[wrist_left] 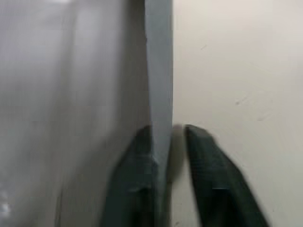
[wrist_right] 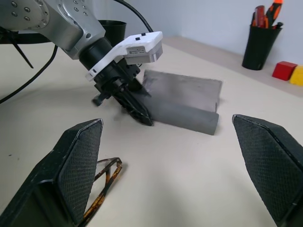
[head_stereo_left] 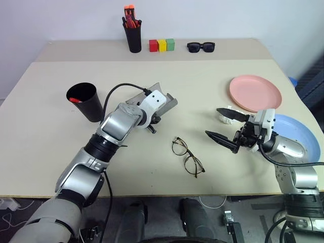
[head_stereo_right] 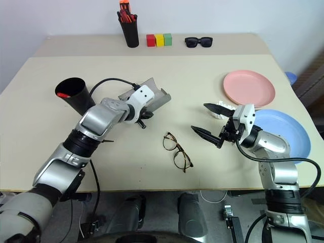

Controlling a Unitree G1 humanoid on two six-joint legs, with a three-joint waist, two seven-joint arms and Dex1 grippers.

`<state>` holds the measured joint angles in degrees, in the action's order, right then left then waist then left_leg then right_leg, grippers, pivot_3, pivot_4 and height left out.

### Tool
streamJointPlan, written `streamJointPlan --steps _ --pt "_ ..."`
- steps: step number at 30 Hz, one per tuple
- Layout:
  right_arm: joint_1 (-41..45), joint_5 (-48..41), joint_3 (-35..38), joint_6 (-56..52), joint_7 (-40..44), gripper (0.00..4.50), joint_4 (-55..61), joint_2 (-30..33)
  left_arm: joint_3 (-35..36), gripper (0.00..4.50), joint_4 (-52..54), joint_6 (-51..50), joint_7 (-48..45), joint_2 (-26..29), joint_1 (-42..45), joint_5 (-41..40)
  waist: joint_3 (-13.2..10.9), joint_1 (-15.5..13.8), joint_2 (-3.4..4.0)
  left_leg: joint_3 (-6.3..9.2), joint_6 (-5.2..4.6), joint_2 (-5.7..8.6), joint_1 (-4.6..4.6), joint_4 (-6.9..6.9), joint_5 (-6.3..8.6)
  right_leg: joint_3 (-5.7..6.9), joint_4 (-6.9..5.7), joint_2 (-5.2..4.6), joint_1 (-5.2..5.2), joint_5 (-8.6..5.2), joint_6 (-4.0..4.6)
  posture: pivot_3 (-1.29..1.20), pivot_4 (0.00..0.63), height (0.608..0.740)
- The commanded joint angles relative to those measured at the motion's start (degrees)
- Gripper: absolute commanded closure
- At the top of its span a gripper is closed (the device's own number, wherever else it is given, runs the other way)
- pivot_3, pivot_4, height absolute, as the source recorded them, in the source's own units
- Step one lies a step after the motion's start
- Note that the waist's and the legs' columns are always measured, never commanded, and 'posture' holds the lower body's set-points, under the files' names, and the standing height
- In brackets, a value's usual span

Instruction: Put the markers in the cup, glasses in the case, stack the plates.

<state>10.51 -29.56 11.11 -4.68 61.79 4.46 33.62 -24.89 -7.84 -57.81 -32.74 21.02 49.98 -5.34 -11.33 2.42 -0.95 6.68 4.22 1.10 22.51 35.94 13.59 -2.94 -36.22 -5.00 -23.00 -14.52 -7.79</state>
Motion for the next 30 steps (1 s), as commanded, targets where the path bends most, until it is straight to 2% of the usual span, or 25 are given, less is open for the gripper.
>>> streamJointPlan --steps 1,8,11,14,17,22,26,30 --pt "-0.07 -0.89 1.49 0.09 -1.18 0.0 3.43 0.9 -1.65 3.32 2.63 3.97 -3.93 1.98 0.36 1.05 0.0 -0.01 0.0 0.0 0.0 0.0 0.0 0.0 0.0 0.0 0.0 0.0 0.0 0.0 0.0 0.0 0.15 0.74" --pt "-0.22 -0.89 1.26 -0.64 -2.88 0.0 4.85 1.04 -3.6 3.32 9.0 12.71 -14.5 8.98 -1.78 1.15 0.0 -0.1 0.0 0.0 0.0 0.0 0.01 0.0 0.0 -0.01 0.0 0.0 0.0 0.0 0.0 0.0 0.15 0.74" --pt "-0.07 -0.82 1.16 -0.81 -3.53 0.0 5.1 0.96 -4.3 3.32 11.72 19.81 -21.57 13.59 -3.87 1.1 0.0 -0.03 0.0 -0.01 0.0 0.0 0.01 0.0 0.0 -0.01 0.0 -0.01 0.0 0.0 0.01 0.0 0.15 0.74" --pt "-0.02 -0.81 1.09 -0.87 -3.91 0.0 5.23 0.9 -4.72 3.32 12.17 26.09 -26.3 15.87 -5.46 1.57 0.0 -0.09 0.01 -0.01 0.0 -0.01 0.0 -0.01 0.0 -0.01 0.0 -0.01 -0.01 0.0 0.02 0.0 0.15 0.74" --pt "-0.14 -0.8 1.12 -0.82 -4.23 0.0 5.41 0.92 -5.24 3.32 10.36 29.95 -28.36 16.18 -5.71 3.11 0.0 -0.53 0.01 -0.02 -0.01 0.0 0.02 0.04 0.0 -0.02 0.01 -0.02 0.02 0.0 0.02 0.0 0.15 0.74" --pt "-0.77 -0.95 1.39 -1.12 -5.03 0.0 6.51 1.07 -4.62 3.32 5.24 25.99 -25.39 12.36 -3.6 5.96 0.0 -1.23 0.01 -0.02 -0.03 0.0 0.01 0.09 0.01 -0.01 0.0 -0.01 0.05 0.0 0.01 0.0 0.15 0.74" --pt "-1.26 -1.0 1.67 -1.17 -5.25 0.0 6.77 1.4 -3.78 4.48 3.56 23.21 -24.52 10.2 -2.78 6.56 0.0 -1.34 0.01 -0.02 -0.04 0.0 0.01 0.1 0.01 -0.01 0.0 0.0 0.05 0.0 0.01 0.0 0.15 0.74" --pt "-0.89 -1.03 1.75 -0.97 -5.11 0.0 6.05 1.74 -3.76 4.48 3.04 25.17 -24.49 10.4 -2.52 7.89 0.0 -1.18 0.01 -0.02 -0.04 0.0 0.0 0.1 0.01 -0.01 -0.01 0.0 0.05 0.0 0.01 0.0 0.15 0.74"
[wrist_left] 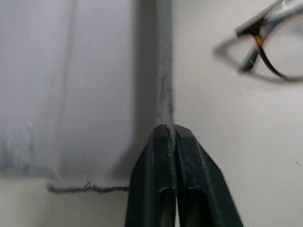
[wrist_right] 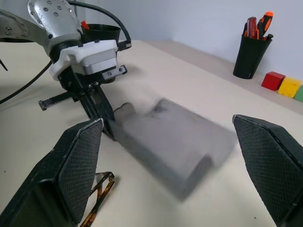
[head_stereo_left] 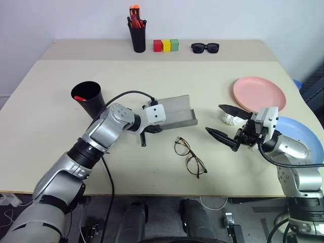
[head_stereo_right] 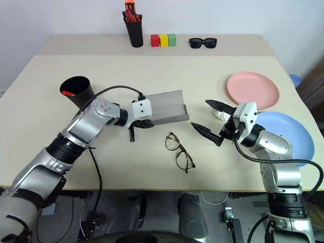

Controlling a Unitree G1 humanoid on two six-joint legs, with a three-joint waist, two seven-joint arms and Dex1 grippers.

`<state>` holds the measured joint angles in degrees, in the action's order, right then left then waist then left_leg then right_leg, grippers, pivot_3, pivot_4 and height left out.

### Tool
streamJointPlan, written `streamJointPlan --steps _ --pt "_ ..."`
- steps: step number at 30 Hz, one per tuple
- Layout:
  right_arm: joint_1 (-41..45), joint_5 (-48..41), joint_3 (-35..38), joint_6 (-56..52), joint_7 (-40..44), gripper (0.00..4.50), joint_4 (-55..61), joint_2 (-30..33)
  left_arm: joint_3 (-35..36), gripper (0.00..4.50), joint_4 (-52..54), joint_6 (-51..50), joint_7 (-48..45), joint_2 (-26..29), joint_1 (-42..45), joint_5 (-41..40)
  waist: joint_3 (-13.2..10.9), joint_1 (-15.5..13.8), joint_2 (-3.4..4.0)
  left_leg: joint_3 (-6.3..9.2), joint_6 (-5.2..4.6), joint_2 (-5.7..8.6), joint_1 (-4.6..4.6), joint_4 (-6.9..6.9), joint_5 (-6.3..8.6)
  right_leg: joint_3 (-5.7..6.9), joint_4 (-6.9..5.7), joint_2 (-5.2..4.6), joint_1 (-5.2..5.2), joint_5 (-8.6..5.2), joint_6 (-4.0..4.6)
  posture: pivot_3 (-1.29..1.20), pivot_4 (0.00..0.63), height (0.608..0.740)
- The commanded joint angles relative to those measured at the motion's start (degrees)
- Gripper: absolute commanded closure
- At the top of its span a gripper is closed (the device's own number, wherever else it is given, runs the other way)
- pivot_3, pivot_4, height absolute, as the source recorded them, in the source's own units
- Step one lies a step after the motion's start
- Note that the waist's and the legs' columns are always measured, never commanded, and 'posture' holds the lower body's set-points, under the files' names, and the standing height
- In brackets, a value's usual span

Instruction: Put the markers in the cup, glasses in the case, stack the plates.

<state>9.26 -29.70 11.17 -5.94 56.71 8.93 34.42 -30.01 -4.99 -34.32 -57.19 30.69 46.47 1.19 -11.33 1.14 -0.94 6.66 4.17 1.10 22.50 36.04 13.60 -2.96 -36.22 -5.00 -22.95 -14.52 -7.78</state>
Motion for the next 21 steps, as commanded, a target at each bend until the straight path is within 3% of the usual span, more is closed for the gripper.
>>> streamJointPlan --steps 1,21 --pt "0.42 -0.87 1.67 0.39 -0.02 0.0 1.43 0.99 1.52 4.48 0.28 2.07 -0.25 0.85 0.91 1.4 0.0 0.11 0.0 0.0 0.0 0.0 -0.01 -0.02 0.0 0.0 0.0 0.0 -0.01 0.0 0.0 0.0 0.15 0.74" --pt "-2.29 -1.59 1.72 -2.24 0.78 0.0 3.08 2.82 1.63 4.48 9.26 1.38 -6.0 3.73 -2.72 0.63 0.0 -0.21 0.0 0.0 -0.01 -0.01 0.01 -0.01 0.0 0.0 -0.01 0.0 0.0 0.0 0.0 0.0 0.15 0.74"
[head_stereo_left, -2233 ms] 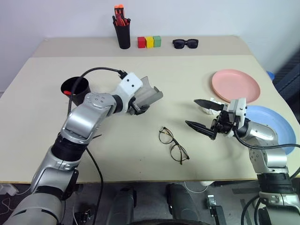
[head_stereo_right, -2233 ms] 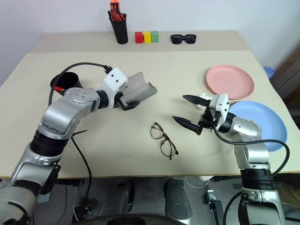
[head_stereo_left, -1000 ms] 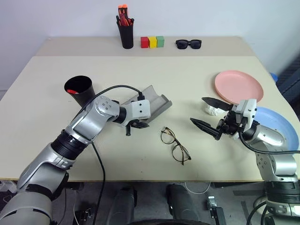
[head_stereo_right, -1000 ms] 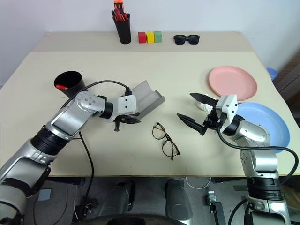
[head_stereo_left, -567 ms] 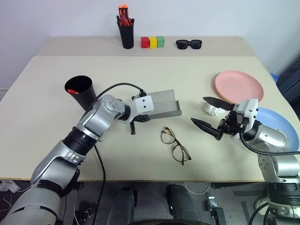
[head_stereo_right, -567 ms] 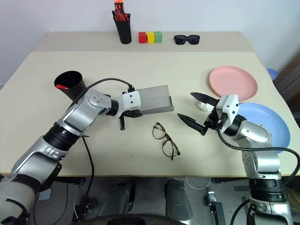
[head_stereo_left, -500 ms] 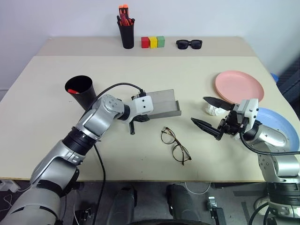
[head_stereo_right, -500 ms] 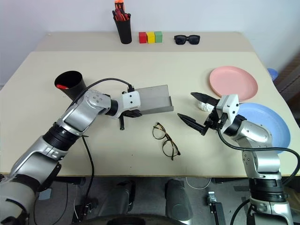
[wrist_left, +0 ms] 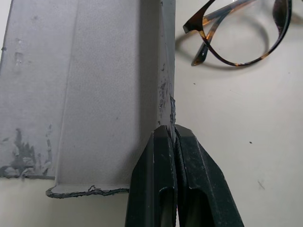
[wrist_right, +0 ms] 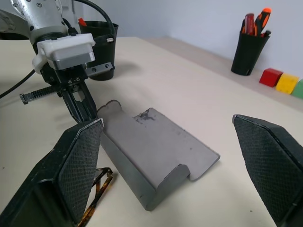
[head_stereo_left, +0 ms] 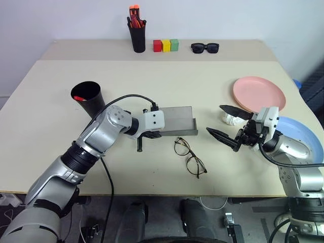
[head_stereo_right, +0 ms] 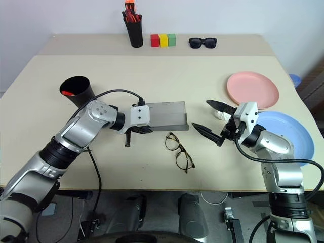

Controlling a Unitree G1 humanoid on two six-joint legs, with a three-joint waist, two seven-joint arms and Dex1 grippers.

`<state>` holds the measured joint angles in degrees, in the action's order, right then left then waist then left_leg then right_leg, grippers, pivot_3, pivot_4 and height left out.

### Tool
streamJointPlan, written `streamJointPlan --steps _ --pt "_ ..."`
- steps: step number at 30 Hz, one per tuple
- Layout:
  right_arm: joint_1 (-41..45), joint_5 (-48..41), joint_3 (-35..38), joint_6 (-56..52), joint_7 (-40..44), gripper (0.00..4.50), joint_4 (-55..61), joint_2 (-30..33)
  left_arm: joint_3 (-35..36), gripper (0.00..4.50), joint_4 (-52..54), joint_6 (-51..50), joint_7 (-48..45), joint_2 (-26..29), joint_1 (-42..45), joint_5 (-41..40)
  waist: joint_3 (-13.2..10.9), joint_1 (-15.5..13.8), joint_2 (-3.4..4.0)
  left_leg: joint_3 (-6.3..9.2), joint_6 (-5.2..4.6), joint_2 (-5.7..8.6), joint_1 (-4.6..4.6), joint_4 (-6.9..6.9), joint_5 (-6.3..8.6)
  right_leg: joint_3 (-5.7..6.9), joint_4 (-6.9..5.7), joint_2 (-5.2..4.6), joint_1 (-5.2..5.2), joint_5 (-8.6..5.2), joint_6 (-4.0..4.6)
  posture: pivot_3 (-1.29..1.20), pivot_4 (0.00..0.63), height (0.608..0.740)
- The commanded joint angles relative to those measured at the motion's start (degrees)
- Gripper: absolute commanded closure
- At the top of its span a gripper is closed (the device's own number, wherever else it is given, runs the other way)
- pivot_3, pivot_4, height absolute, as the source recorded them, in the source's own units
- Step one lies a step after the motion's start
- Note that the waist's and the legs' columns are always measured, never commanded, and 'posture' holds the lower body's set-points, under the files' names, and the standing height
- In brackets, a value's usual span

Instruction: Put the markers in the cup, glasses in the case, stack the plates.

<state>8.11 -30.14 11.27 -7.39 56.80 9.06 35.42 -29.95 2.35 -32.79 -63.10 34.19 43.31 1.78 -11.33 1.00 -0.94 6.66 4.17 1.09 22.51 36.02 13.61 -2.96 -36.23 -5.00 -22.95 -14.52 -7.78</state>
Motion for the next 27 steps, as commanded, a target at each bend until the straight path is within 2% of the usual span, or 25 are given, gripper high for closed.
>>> streamJointPlan --steps 1,15,18,25,27 --pt "-1.75 -1.34 1.83 -1.36 0.76 0.0 3.27 2.21 1.49 4.48 1.85 -0.16 0.05 0.08 0.43 0.2 0.0 -0.08 0.0 0.0 0.0 0.0 0.0 0.0 0.0 0.0 0.0 0.0 0.0 0.0 0.0 0.0 0.15 0.74" --pt "-7.76 -4.26 5.13 -6.26 -0.39 0.0 9.45 4.8 0.96 4.48 -0.62 1.16 0.08 -0.55 0.41 1.32 0.0 -0.04 0.0 0.0 -0.01 0.0 0.0 0.02 0.01 0.0 0.0 0.0 0.02 0.0 0.0 0.0 0.15 0.74" --pt "-9.27 -5.17 5.06 -10.3 -1.7 0.0 11.69 5.73 1.07 3.57 -0.75 0.47 -0.33 -0.71 0.48 1.06 0.0 -0.04 0.0 0.0 -0.01 0.0 0.0 0.03 0.01 0.0 0.0 0.0 0.02 0.0 0.0 0.0 0.15 0.74" --pt "-10.79 -5.4 4.41 -14.26 -3.47 0.0 15.07 6.39 2.55 0.07 -0.33 -0.07 1.12 -1.31 0.83 1.02 0.0 -0.06 0.0 0.0 -0.01 0.0 -0.01 0.04 0.01 0.0 0.0 0.0 0.03 0.0 0.0 0.0 0.15 0.74" --pt "-10.67 -5.4 3.78 -16.66 -4.5 0.0 15.85 6.99 3.95 0.07 1.52 -0.04 0.93 -0.49 0.47 0.01 0.0 -0.03 0.0 0.0 -0.01 0.0 -0.01 0.05 0.01 0.0 0.0 0.0 0.03 0.0 0.0 0.0 0.15 0.74"
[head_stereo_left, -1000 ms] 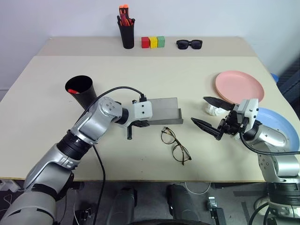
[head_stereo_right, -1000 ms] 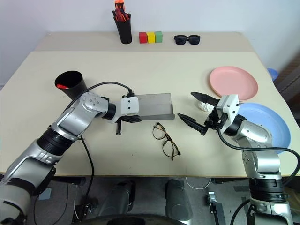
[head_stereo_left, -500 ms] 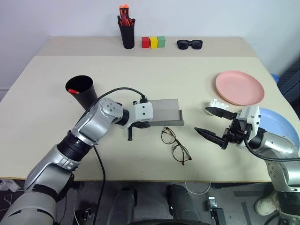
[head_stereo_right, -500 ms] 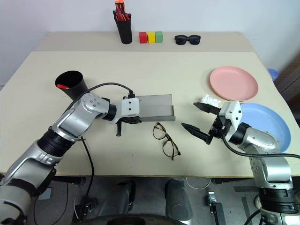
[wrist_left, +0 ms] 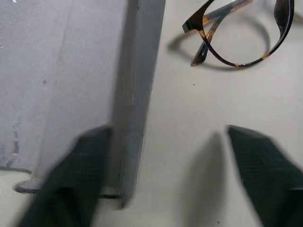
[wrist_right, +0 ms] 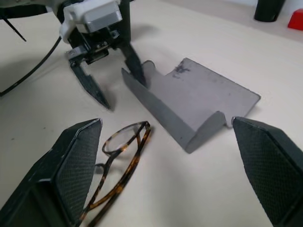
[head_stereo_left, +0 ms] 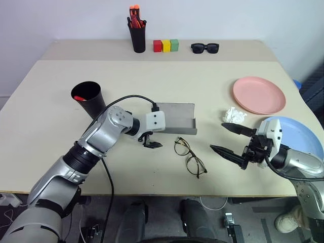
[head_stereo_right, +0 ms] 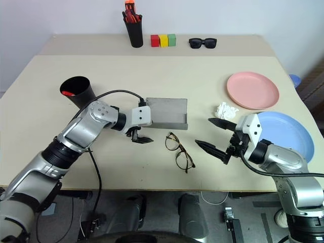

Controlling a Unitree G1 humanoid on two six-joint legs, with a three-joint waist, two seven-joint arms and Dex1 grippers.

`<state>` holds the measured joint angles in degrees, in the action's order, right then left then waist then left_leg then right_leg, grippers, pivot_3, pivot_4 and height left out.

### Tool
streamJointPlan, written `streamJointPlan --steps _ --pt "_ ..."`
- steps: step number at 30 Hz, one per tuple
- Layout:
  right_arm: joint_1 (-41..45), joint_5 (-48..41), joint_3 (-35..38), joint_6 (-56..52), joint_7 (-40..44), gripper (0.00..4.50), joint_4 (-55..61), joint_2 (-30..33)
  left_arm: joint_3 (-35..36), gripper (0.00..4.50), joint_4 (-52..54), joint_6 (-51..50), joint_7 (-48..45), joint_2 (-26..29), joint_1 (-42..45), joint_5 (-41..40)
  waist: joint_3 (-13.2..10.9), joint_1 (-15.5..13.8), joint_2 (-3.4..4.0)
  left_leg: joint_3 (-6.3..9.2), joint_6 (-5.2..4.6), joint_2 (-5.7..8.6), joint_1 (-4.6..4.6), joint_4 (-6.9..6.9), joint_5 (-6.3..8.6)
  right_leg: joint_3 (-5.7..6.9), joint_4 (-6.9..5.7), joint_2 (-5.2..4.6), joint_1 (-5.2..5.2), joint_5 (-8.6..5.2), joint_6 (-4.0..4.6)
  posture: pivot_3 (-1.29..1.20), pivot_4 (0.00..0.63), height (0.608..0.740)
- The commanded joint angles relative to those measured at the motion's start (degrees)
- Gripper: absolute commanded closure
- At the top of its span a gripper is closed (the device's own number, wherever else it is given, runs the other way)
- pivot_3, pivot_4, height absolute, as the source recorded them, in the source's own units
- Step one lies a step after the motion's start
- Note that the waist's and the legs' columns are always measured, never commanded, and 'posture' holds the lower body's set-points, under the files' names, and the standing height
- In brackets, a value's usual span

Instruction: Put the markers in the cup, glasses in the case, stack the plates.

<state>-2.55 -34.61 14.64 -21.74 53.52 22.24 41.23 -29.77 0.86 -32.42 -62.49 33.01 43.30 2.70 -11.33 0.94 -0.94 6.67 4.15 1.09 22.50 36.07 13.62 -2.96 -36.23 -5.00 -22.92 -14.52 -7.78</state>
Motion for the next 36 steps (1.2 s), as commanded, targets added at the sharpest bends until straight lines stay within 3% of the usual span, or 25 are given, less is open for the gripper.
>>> streamJointPlan --steps 1,4,6,9,18,23,36 --pt "0.15 -1.41 0.11 -4.01 -1.64 0.0 2.97 1.56 5.41 0.07 4.18 -0.32 0.82 0.75 -0.01 -1.99 0.0 0.06 0.0 0.0 0.0 0.0 0.0 0.0 0.0 0.0 0.0 0.0 0.0 0.0 0.0 0.0 0.15 0.74" --pt "1.06 -4.65 -0.42 -10.76 -2.85 0.0 3.74 2.46 15.2 0.07 7.61 6.18 6.15 -2.17 -4.06 -7.46 0.02 0.14 0.03 0.01 -0.01 -0.01 0.0 -0.02 0.01 0.0 0.01 0.0 -0.01 0.0 0.01 0.0 0.15 0.74" --pt "1.32 -5.67 -1.53 -12.89 -1.51 0.0 3.56 3.19 18.2 0.07 9.28 13.56 5.63 -0.93 -7.27 -8.55 0.01 0.03 0.01 0.0 -0.03 -0.02 -0.01 -0.01 0.02 0.0 0.01 -0.02 0.0 0.0 0.01 0.0 0.15 0.74" --pt "1.8 -5.11 -3.49 -13.32 0.64 0.0 2.18 3.88 19.33 0.07 12.01 12.28 2.54 1.94 -9.39 -10.95 0.02 0.0 0.02 0.0 -0.03 -0.02 -0.03 -0.02 0.02 0.0 0.01 0.0 0.01 0.0 0.02 0.0 0.15 0.74" --pt "7.06 -3.9 -10.76 -18.77 4.87 0.0 -1.81 6.63 23.18 0.07 15.22 1.42 -12.46 9.89 -11.24 -28.37 0.01 0.25 0.01 -0.01 -0.06 -0.02 -0.05 0.05 0.03 0.01 0.05 -0.01 0.09 0.0 0.02 0.0 0.15 0.74" --pt "14.77 -2.36 -17.06 -23.45 6.84 0.0 -5.06 7.69 21.12 0.07 15.81 5.92 -19.89 15.73 -13.43 -28.08 0.01 1.04 0.03 -0.02 -0.07 -0.05 -0.08 -0.02 0.04 0.01 0.02 0.01 0.05 -0.02 0.05 0.0 0.15 0.74" --pt "23.62 -0.53 -23.36 -28.2 12.13 0.0 -10.16 7.96 20.28 0.07 17.75 12.49 -20.31 15.26 -17.14 -27.57 0.0 0.05 0.0 -0.02 -0.09 -0.04 -0.01 0.03 0.05 0.01 0.08 0.0 0.04 -0.02 0.04 0.0 0.15 0.74"
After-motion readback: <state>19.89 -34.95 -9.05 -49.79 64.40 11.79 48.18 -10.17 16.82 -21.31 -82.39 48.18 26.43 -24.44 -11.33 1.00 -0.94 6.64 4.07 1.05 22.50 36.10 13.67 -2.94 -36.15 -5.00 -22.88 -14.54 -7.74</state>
